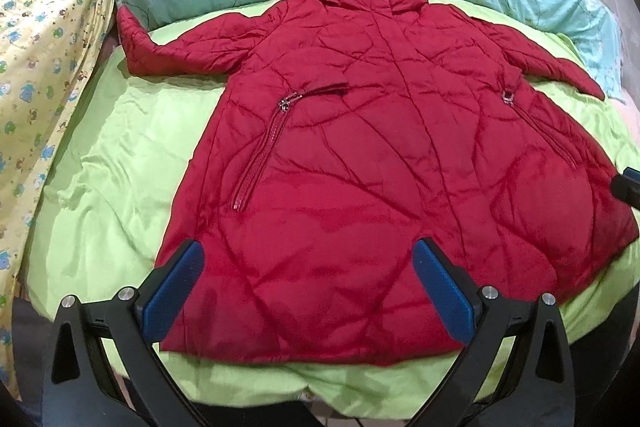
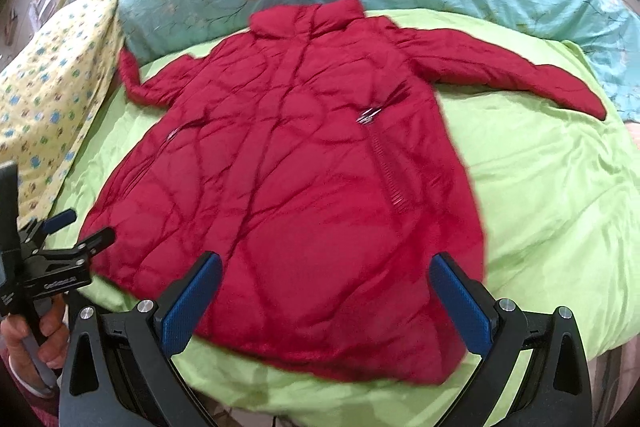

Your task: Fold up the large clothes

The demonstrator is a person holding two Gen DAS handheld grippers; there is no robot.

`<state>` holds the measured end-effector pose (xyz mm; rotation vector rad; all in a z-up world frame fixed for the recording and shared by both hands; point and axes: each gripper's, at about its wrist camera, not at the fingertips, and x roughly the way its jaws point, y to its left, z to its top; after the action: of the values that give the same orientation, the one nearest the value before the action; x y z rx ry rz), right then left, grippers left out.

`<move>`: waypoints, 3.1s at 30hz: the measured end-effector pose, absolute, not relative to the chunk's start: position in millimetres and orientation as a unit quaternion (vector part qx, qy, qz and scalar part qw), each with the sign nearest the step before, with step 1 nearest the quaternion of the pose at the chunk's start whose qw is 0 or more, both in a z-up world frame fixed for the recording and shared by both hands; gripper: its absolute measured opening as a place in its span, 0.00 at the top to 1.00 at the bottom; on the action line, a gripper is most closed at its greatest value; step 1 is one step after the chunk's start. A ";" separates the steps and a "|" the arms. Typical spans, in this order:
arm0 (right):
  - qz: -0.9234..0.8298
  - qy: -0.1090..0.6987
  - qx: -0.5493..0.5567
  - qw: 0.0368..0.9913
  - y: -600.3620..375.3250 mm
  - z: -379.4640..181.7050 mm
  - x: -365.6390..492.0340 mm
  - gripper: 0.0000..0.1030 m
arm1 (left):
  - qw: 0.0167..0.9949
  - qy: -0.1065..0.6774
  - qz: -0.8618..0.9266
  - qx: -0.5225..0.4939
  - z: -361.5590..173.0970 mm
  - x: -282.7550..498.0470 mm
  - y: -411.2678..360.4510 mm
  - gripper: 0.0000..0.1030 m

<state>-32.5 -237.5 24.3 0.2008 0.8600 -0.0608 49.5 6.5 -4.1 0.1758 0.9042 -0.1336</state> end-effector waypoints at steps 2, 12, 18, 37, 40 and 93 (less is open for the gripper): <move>-0.042 0.431 0.117 0.894 -257.1 20.9 -24.5 0.00 | 0.894 0.436 -0.063 0.081 -4.3 55.5 6.4 0.00; -0.114 0.412 0.184 0.885 -366.5 14.0 5.3 0.00 | 0.893 0.437 -0.051 0.091 -4.6 84.8 1.1 0.00; -0.162 0.391 0.232 0.876 -445.2 4.0 30.1 0.00 | 0.878 0.467 -0.060 0.090 -15.5 99.4 -10.3 0.00; -0.245 0.343 0.351 0.836 -601.1 -39.5 114.9 0.20 | 0.860 0.497 -0.048 0.107 -38.0 147.6 -30.4 0.00; -0.258 0.330 0.374 0.828 -615.7 -46.4 113.4 0.31 | 0.858 0.500 -0.042 0.108 -41.2 153.2 -29.2 0.00; 0.196 0.429 0.076 0.879 -158.4 -25.9 288.0 0.85 | 0.840 0.470 -0.204 -0.178 4.3 303.8 38.7 0.00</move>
<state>288.0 -158.4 -25.9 0.1593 0.8935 0.4076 303.8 38.7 4.3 -0.3762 0.9925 -0.4309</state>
